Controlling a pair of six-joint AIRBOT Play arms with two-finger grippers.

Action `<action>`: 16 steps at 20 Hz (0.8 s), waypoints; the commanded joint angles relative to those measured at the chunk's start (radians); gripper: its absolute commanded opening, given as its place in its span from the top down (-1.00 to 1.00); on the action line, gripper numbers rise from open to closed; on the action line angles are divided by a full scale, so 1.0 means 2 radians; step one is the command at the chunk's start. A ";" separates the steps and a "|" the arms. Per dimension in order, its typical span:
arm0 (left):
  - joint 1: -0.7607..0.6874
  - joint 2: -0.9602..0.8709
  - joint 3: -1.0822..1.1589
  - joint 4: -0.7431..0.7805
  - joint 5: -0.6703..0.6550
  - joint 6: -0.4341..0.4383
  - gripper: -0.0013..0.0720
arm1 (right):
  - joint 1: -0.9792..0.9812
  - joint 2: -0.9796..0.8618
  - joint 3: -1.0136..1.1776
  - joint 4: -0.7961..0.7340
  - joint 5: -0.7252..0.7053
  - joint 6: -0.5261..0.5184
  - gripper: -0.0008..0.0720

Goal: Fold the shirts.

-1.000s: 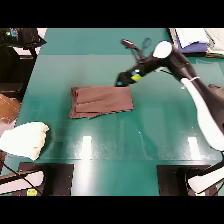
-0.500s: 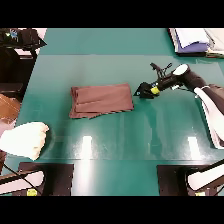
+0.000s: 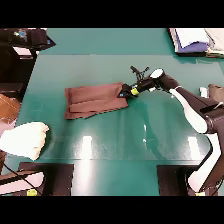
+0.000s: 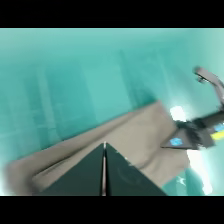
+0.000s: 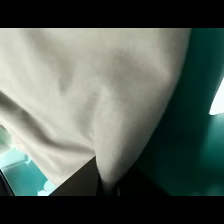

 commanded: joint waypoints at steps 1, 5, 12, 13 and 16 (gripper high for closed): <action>-0.049 0.000 0.000 0.003 0.009 0.007 0.90 | -0.001 -0.002 0.043 0.009 -0.004 -0.006 0.93; -0.098 0.000 0.000 0.003 0.007 0.007 0.90 | -0.088 0.069 0.043 -0.047 -0.002 0.016 0.93; -0.162 0.000 0.000 0.003 0.026 0.006 0.90 | -0.318 0.219 0.043 -0.227 0.041 0.063 0.93; -0.166 0.000 0.000 0.003 0.027 0.006 0.90 | -0.356 0.235 0.043 -0.226 0.041 0.063 0.93; -0.172 0.000 0.000 0.002 0.028 0.004 0.90 | -0.455 0.263 0.043 -0.225 0.037 0.063 0.93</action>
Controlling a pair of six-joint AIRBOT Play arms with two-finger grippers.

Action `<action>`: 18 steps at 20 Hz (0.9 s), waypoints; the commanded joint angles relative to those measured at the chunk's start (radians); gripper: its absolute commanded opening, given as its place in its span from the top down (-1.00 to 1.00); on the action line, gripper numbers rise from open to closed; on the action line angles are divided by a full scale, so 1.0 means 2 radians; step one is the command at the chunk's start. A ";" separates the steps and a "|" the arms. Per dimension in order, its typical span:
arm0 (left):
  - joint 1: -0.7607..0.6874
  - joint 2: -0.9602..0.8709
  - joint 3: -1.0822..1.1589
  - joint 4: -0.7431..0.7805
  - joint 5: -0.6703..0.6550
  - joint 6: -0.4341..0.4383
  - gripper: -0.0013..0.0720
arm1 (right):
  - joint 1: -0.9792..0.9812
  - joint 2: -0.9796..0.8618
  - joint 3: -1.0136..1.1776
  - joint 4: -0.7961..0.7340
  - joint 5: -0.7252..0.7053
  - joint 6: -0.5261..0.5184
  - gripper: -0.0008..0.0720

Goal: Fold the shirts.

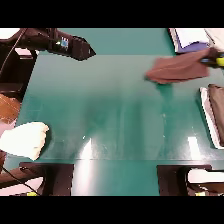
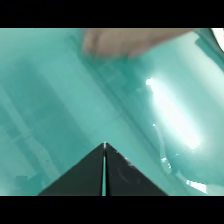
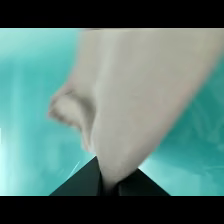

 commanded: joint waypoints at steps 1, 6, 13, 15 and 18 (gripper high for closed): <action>-0.010 0.000 0.000 0.001 0.004 -0.002 0.90 | -0.118 0.038 0.001 -0.018 0.003 0.004 0.93; -0.010 0.000 0.000 0.001 0.003 -0.002 0.90 | -0.183 0.039 0.001 -0.014 0.006 0.004 0.93; -0.010 0.000 0.000 0.006 0.002 -0.002 0.90 | -0.184 0.039 0.108 0.020 0.048 0.004 0.93; -0.010 0.000 0.000 0.009 0.002 -0.001 0.90 | -0.194 0.039 0.142 0.019 0.078 0.007 0.93; -0.010 0.000 0.000 0.011 0.002 0.010 0.90 | -0.218 0.039 0.165 0.015 0.130 0.019 0.93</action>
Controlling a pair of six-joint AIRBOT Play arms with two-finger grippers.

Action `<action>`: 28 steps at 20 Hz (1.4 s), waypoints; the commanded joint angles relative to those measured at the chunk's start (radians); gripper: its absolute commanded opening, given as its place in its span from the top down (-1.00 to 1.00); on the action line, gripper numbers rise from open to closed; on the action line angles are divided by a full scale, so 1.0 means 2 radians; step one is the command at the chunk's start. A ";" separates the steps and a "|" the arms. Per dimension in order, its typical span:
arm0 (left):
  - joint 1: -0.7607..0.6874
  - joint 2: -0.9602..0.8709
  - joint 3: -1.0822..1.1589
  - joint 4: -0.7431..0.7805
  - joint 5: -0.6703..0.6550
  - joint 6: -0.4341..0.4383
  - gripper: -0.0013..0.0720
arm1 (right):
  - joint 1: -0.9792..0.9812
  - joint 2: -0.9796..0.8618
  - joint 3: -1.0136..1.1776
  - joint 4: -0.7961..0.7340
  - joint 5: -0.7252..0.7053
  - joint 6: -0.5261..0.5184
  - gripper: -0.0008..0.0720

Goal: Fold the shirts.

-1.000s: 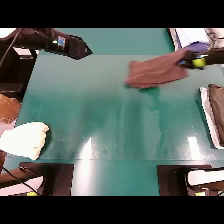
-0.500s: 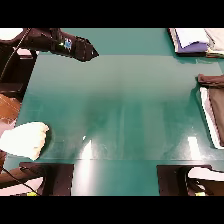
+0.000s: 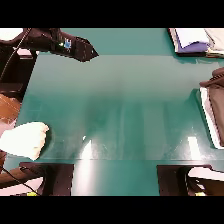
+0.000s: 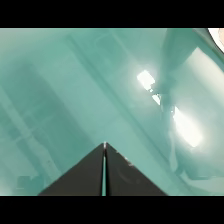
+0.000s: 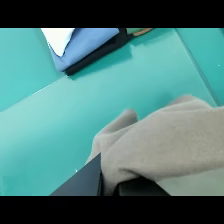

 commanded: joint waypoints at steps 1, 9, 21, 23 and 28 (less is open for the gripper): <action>0.000 0.000 0.000 0.003 -0.001 0.011 0.90 | -0.025 0.004 0.029 -0.022 0.069 0.011 0.93; 0.000 0.000 0.000 0.007 -0.001 0.024 0.90 | -0.050 0.082 -0.078 -0.179 0.117 0.040 0.92; 0.000 0.000 0.000 0.010 -0.013 0.037 0.90 | -0.134 0.190 -0.297 -0.084 0.083 0.040 -0.65; 0.000 0.000 0.000 0.010 -0.008 0.037 0.90 | -0.087 0.203 -0.297 -0.033 0.063 0.040 -0.65; 0.000 0.000 0.000 0.010 0.004 0.037 0.90 | 0.116 0.224 -0.297 -0.013 0.027 0.040 -0.64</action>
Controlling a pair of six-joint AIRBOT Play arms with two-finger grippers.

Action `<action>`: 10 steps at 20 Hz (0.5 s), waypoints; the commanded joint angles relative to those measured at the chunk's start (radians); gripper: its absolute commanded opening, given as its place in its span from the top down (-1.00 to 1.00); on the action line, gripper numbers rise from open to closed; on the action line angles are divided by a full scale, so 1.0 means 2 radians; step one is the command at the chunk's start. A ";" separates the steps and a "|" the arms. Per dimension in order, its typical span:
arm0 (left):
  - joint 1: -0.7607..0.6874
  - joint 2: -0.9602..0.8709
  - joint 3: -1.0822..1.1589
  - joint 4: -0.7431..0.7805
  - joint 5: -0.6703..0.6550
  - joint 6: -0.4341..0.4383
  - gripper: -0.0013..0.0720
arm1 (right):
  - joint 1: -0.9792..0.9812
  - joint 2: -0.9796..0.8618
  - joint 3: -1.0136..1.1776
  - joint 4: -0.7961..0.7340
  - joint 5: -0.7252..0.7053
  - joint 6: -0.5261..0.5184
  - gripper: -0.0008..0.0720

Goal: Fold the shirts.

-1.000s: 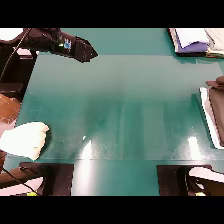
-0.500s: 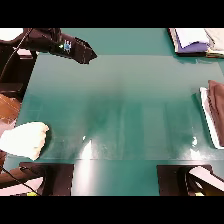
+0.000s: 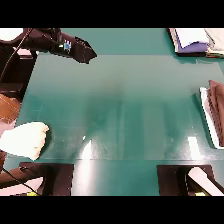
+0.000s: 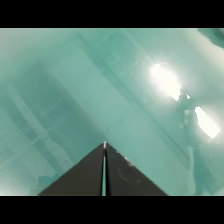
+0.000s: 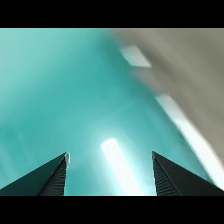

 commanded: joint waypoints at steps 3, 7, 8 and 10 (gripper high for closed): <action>0.000 0.000 0.000 -0.001 0.007 0.000 0.90 | 0.220 0.011 -0.002 0.015 -0.048 -0.003 -0.18; 0.000 0.000 0.000 0.000 0.007 0.000 0.90 | 0.341 0.011 -0.002 0.014 -0.082 -0.036 0.92; 0.000 0.000 0.000 0.000 0.007 0.000 0.90 | 0.361 0.011 -0.002 0.014 -0.088 -0.036 0.93; 0.000 0.000 0.000 0.000 0.007 0.000 0.90 | 0.387 0.011 -0.002 0.014 -0.092 -0.036 0.93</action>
